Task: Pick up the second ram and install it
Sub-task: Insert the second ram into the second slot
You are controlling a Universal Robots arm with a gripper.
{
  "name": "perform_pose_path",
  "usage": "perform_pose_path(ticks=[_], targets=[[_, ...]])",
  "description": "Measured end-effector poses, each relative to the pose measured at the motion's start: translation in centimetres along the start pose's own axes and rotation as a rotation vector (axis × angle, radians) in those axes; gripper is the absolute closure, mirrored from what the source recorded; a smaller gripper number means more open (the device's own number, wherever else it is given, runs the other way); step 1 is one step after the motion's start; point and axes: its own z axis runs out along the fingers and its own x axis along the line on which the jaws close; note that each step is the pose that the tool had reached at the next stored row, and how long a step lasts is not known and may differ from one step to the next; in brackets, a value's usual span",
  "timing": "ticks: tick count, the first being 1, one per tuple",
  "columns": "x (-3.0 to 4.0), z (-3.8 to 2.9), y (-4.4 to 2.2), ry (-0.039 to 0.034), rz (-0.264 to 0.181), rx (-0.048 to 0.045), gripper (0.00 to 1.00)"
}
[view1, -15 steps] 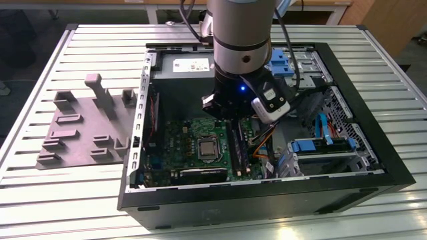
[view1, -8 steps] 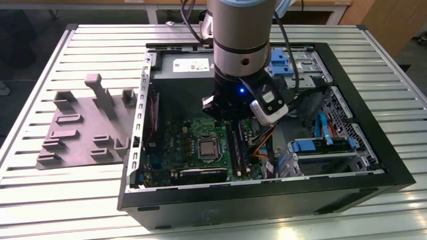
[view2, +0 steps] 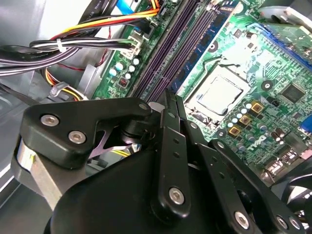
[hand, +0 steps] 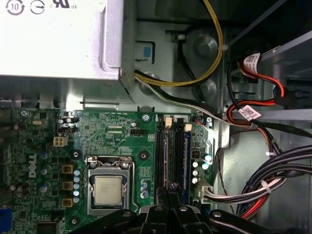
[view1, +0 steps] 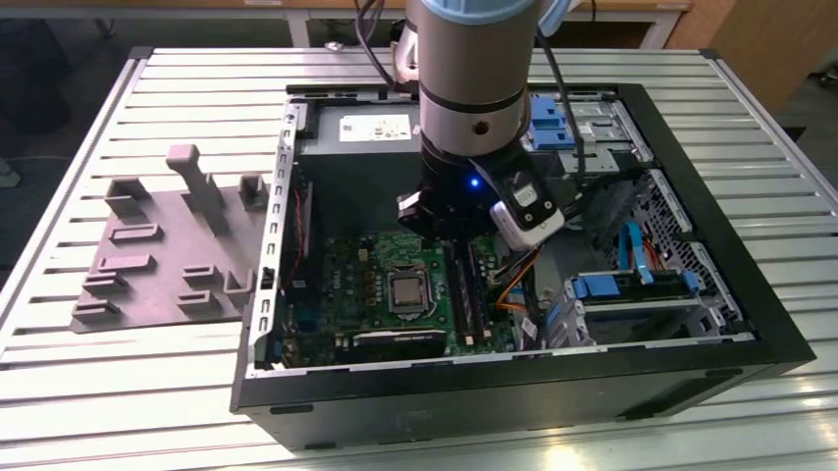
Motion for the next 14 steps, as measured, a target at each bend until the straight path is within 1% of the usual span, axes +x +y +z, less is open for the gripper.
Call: perform_pose_path(ticks=[12, 14], targets=[[0.02, 0.87, 0.09, 0.0000, -0.024, -0.0018, 0.88], [0.04, 1.12, 0.10, 0.0000, -0.024, -0.0018, 0.88]])
